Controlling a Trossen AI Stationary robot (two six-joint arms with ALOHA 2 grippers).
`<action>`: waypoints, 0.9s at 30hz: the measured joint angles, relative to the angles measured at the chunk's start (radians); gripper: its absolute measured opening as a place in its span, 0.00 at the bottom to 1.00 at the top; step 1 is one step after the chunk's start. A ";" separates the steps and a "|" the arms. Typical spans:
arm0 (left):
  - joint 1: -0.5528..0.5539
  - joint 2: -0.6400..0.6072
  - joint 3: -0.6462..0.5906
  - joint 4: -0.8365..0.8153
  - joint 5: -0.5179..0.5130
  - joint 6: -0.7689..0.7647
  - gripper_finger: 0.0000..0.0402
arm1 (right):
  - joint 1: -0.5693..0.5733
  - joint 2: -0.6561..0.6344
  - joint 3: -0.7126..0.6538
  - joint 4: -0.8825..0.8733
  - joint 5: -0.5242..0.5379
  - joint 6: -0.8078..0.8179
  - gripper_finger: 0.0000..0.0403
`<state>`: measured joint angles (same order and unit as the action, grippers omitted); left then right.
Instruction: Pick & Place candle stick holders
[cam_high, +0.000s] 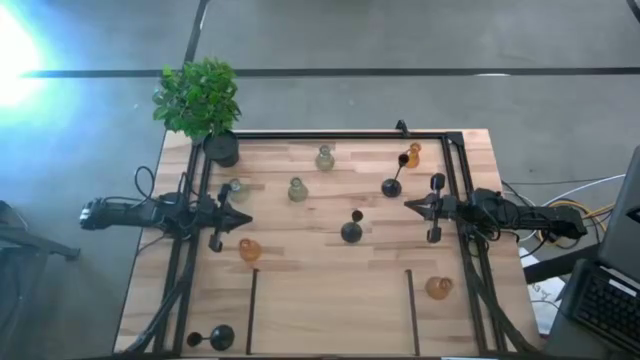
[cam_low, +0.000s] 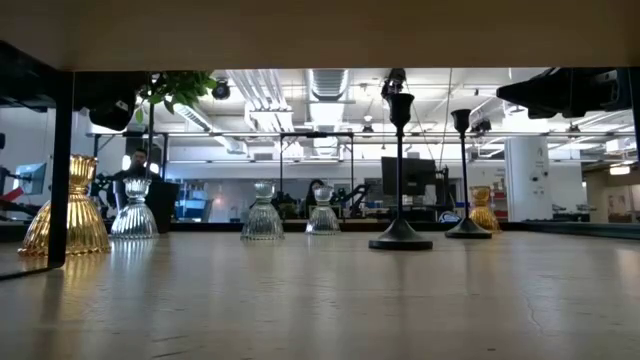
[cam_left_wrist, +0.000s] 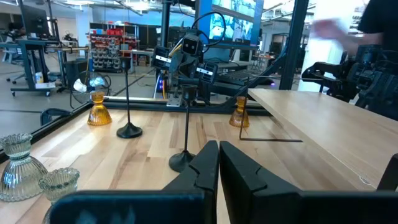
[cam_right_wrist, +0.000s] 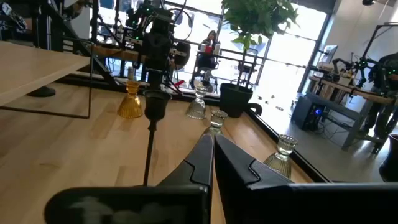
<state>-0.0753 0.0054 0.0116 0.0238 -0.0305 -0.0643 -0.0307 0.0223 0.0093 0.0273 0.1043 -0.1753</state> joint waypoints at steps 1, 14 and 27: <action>0.000 0.000 0.000 0.000 0.000 0.000 0.05 | 0.000 0.000 0.000 0.000 0.000 0.000 0.02; 0.000 0.000 0.000 0.000 0.000 0.000 0.05 | 0.000 0.000 0.000 0.001 0.001 -0.048 0.02; 0.000 0.000 0.000 0.000 0.000 0.000 0.05 | 0.000 0.010 0.002 1.227 0.176 0.356 0.02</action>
<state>-0.0753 0.0055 0.0116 0.0238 -0.0304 -0.0644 -0.0311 0.0326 0.0110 1.2546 0.2800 0.1805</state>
